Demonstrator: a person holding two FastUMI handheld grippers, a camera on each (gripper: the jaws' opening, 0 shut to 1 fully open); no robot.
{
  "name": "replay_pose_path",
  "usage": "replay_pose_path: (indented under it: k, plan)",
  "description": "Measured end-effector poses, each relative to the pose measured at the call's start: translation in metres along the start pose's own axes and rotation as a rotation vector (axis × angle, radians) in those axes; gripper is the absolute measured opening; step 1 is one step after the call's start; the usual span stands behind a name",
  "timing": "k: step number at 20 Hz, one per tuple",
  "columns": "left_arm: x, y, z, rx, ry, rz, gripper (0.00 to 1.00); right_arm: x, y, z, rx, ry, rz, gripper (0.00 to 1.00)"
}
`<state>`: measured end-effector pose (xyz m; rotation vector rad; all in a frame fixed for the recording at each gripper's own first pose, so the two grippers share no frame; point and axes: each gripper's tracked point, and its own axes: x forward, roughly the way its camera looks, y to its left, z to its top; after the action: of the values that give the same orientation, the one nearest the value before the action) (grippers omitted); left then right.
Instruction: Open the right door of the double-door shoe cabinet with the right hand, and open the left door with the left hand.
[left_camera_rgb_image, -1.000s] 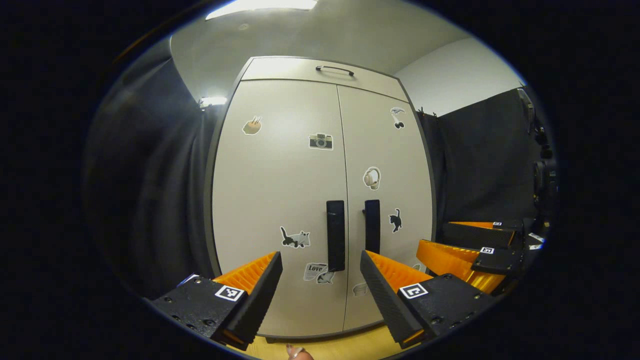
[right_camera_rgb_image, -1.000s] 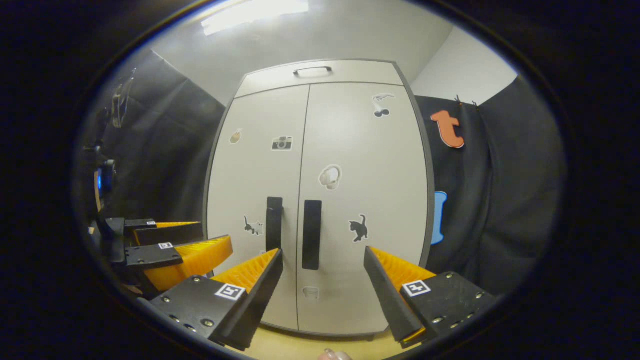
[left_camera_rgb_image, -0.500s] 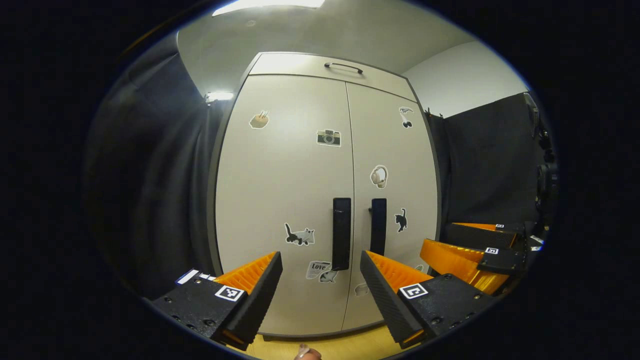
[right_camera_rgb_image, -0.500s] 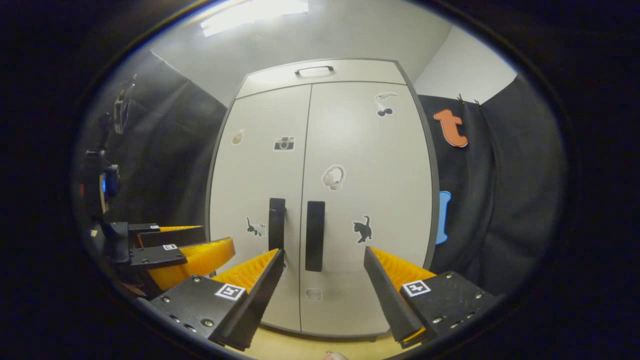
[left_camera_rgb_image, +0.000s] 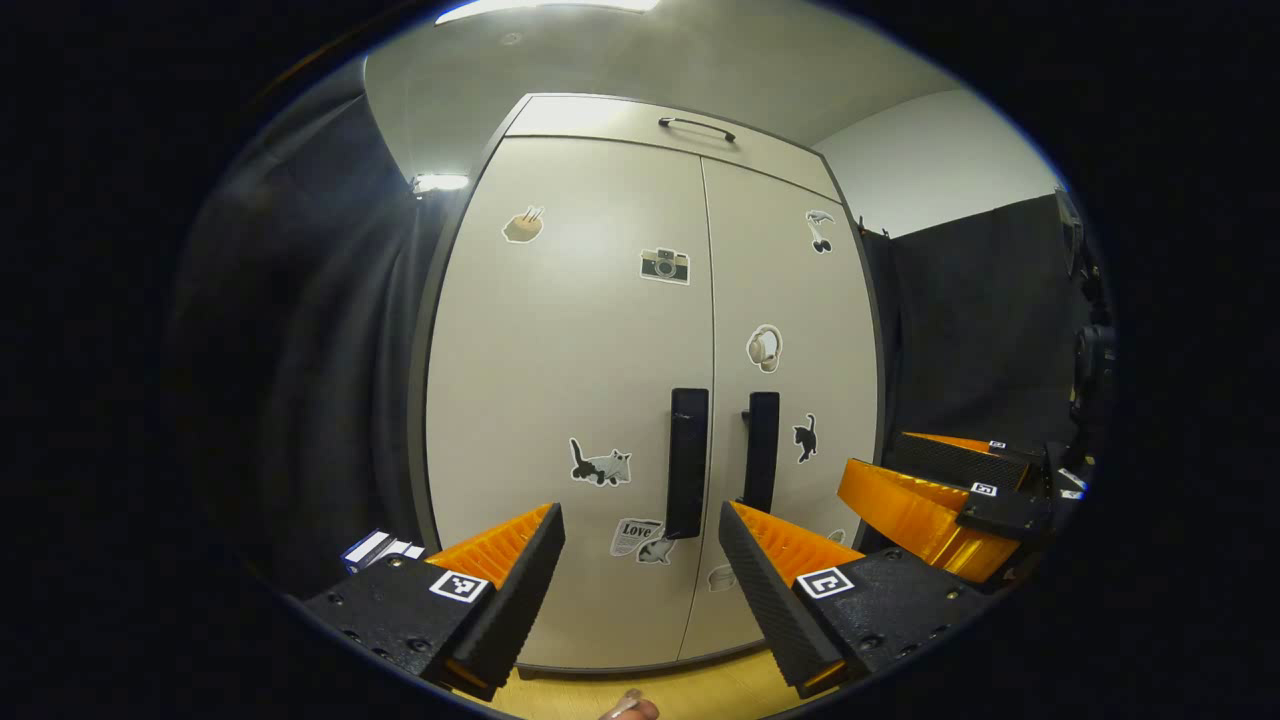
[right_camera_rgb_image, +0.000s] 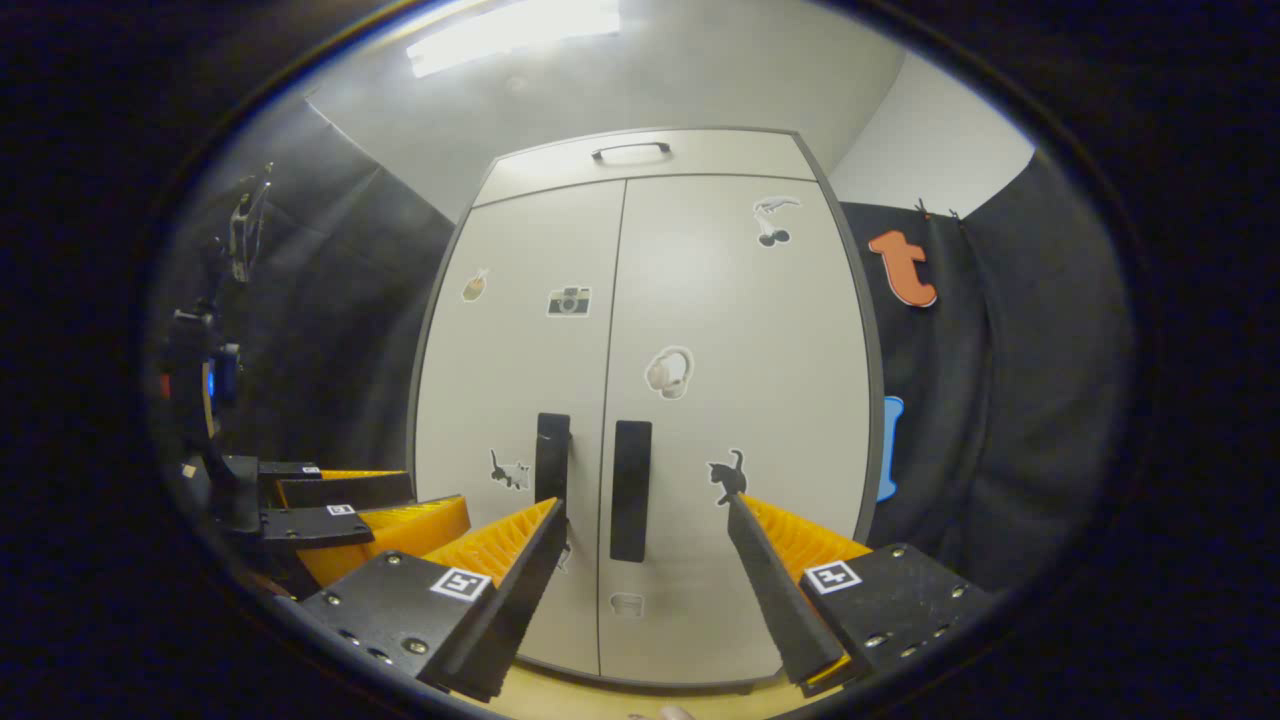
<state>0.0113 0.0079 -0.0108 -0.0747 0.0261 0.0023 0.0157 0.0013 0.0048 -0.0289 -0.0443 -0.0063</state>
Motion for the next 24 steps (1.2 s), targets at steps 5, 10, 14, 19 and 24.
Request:
replay_pose_path:
  k: [5, 10, 14, 19, 24]
  plan:
    - [0.003, -0.002, -0.002, -0.010, 0.006, -0.021, 0.96, 0.014, 0.000, -0.008, 0.015, 0.020, -0.022, 0.98]
    - [0.005, 0.001, -0.007, -0.022, 0.019, -0.029, 0.97, 0.050, 0.004, -0.020, -0.001, 0.036, -0.054, 0.98]
    - [0.007, 0.012, -0.011, -0.038, 0.033, -0.021, 0.97, 0.080, 0.011, -0.029, -0.015, 0.043, -0.078, 0.98]
    - [0.010, 0.030, -0.014, -0.036, 0.043, -0.011, 0.99, 0.104, 0.009, -0.040, 0.013, 0.056, -0.128, 0.84]
    - [0.013, 0.039, -0.019, -0.040, 0.055, -0.024, 0.99, 0.114, 0.008, -0.051, 0.025, 0.084, -0.166, 0.63]
